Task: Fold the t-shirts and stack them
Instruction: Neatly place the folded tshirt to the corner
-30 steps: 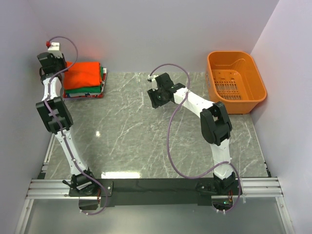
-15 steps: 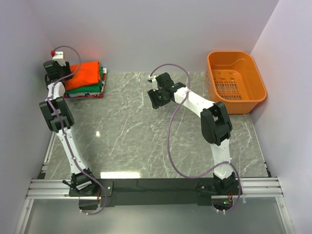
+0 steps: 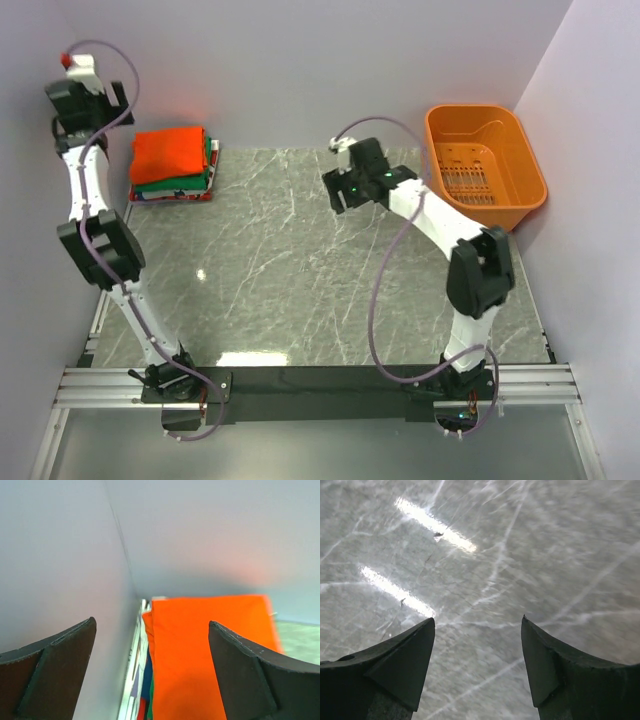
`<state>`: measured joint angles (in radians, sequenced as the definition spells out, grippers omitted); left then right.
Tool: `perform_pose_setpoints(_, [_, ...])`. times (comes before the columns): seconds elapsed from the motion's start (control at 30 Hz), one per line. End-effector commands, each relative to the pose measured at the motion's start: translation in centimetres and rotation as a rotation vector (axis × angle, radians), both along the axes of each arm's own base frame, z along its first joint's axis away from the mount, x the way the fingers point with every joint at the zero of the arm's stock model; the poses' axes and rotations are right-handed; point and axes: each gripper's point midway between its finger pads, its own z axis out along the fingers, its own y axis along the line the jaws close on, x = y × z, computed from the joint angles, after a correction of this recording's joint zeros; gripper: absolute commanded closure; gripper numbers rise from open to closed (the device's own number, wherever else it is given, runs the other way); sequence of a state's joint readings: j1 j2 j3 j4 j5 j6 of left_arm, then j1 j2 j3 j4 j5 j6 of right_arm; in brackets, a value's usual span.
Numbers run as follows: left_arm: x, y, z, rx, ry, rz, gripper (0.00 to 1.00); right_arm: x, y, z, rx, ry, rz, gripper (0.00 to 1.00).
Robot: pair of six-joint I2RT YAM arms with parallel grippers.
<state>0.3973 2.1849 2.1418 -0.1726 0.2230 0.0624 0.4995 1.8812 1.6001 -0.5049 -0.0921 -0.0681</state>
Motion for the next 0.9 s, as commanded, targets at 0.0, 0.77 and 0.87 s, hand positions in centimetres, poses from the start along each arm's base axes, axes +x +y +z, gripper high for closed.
perform_pose_setpoints(0.0, [-3.7, -4.4, 8.3, 0.015, -0.052, -0.070, 0.01, 0.2, -2.4, 5.8, 0.060, -0.138, -0.037, 0.23])
perform_pose_setpoints(0.77, [-26.5, -31.5, -8.8, -0.221, 0.484, -0.440, 0.01, -17.1, -10.9, 1.2, 0.101, 0.063, 0.002, 0.13])
perform_pose_setpoints(0.87, [-28.2, -31.4, -9.7, -0.227, 0.496, -0.446, 0.01, -18.4, -11.2, 0.1, 0.096, 0.083, 0.012, 0.11])
